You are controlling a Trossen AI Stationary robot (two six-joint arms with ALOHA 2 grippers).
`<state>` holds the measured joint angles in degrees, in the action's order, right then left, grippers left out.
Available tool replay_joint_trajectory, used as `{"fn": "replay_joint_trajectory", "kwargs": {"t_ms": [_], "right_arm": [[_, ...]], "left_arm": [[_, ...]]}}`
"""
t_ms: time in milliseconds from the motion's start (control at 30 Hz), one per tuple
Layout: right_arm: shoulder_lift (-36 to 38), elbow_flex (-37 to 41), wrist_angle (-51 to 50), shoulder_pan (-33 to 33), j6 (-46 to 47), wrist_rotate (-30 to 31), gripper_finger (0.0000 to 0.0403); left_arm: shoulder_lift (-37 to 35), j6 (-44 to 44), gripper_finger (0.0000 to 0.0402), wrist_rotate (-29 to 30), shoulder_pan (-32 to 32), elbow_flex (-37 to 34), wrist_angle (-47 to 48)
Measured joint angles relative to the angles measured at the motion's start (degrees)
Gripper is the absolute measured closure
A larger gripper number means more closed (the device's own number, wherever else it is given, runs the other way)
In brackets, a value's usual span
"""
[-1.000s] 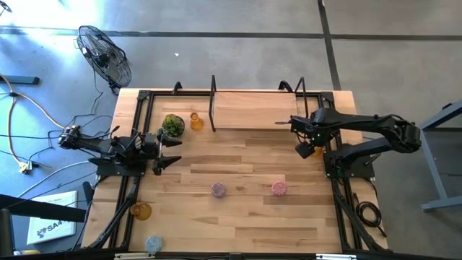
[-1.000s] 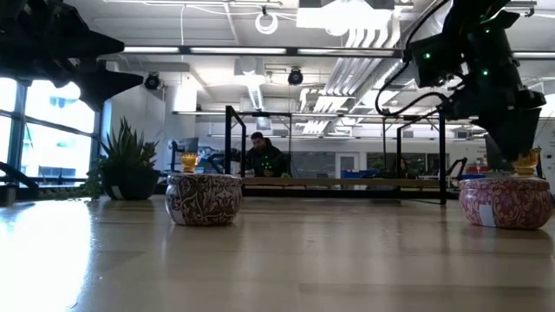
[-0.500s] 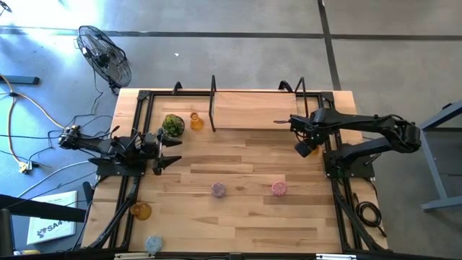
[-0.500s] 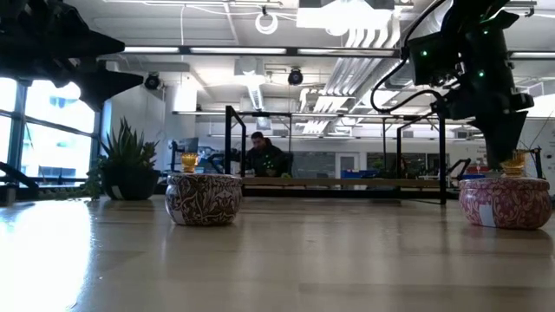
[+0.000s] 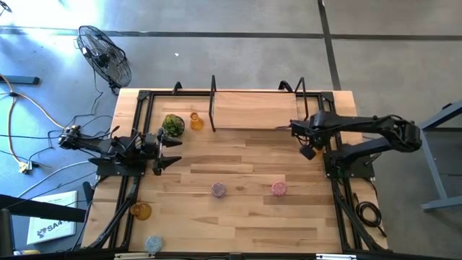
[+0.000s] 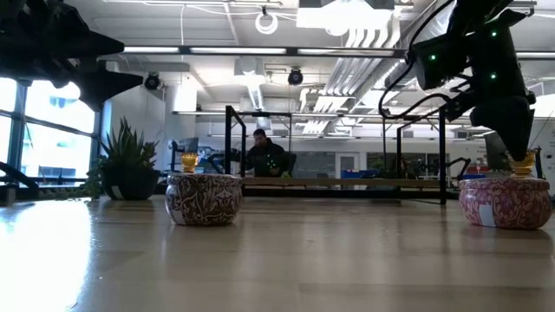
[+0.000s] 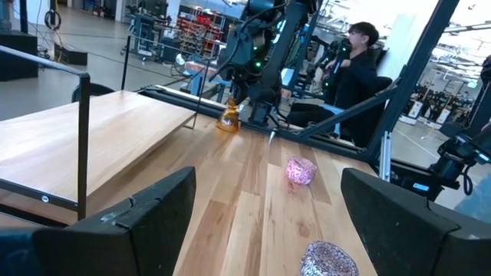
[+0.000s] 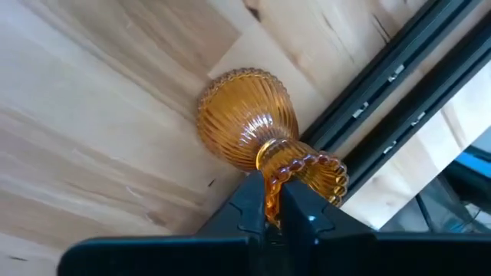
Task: Pick & Place candle stick holders
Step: Put the top right yellow candle holder on the shelf
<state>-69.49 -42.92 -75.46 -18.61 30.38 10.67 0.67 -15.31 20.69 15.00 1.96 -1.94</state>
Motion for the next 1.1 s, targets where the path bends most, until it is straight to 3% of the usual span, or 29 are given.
{"fn": "replay_joint_trajectory", "kwargs": {"t_ms": [367,733,900,1100], "right_arm": [[-0.04,-5.12,-1.21,11.86,8.01,-1.43,0.0395],[-0.31,-17.51,-1.52,21.93,13.05,3.74,0.0395],[-3.63,-25.66,1.5,23.19,7.65,7.41,0.0395],[-13.52,-38.17,4.74,19.76,-6.19,8.8,0.0395]], "left_arm": [[0.0,0.0,0.008,-3.46,0.02,0.02,0.45],[-0.02,0.0,0.008,-3.41,0.02,0.02,0.56],[-0.02,0.04,0.008,-3.37,0.02,0.02,0.51],[-0.02,1.57,0.008,-3.35,0.02,0.01,0.47]]}}
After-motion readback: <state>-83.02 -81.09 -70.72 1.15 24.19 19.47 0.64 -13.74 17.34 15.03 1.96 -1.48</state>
